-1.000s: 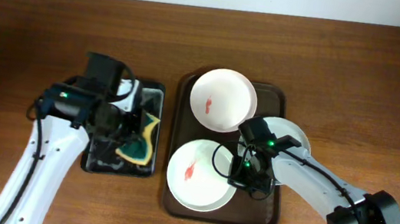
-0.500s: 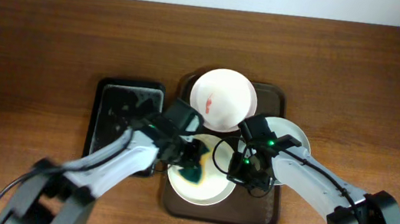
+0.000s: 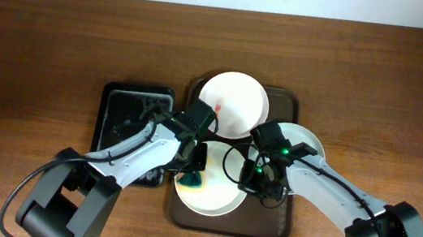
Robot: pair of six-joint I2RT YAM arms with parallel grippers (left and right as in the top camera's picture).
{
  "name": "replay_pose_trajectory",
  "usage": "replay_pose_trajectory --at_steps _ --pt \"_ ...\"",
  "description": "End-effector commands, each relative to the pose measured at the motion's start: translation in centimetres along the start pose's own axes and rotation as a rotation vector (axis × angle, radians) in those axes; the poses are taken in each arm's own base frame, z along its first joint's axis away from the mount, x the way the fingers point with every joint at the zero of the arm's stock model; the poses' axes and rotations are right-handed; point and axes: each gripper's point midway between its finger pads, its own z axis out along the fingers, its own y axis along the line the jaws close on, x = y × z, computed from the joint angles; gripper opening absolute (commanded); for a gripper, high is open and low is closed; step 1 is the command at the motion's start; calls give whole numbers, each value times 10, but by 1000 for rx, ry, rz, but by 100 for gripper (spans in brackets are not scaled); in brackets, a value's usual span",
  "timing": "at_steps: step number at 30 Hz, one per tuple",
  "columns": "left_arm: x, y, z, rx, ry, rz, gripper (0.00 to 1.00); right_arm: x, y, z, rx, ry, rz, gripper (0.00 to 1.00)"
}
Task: Clean dirty plates on tray and stack at the side
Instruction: 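Scrub the bottom white plate with the sponge while right gripper holds it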
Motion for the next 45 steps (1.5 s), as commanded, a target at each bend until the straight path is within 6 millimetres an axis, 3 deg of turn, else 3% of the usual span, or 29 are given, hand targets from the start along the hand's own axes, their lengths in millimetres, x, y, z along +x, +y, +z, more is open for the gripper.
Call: replay_pose_trajectory --at_steps 1,4,8,13,19,22,26,28,30,32,37,41,43,45 --pt "-16 60 9 -290 -81 -42 0 -1 -10 -1 54 -14 18 4" --pt "-14 51 12 -237 -63 -45 0 -2 -10 -1 55 -14 18 4" --pt "-1 -26 15 168 50 4 0 -1 -10 -1 55 -14 14 4" --pt "13 -87 9 341 45 125 0 -1 -10 -1 51 -10 -8 4" --pt "27 -115 21 390 80 92 0 -1 -10 -1 52 -10 -8 4" --pt "35 -104 39 348 134 71 0 -1 -10 -1 52 -10 -8 4" --pt "20 -58 44 190 114 -18 0 -1 -10 -1 52 -10 -8 4" --pt "6 -18 35 24 61 -64 0 -1 -10 -1 52 -10 -8 4" --pt "-13 19 13 -159 -36 -74 0 -1 -10 -1 51 -10 -8 4" --pt "-25 34 -6 -255 -116 -43 0 -1 -10 -1 52 -11 -8 4" --pt "-36 46 -31 -402 -243 5 0 -1 -10 -1 52 -10 -8 4" --pt "-31 24 -49 -343 -271 43 0 0 -10 -1 54 -8 -6 4" --pt "-31 13 -72 -263 -312 38 0 0 -10 -1 55 -7 -6 4" --pt "-32 14 -104 -208 -372 15 0 1 -11 -1 57 -5 -5 4"
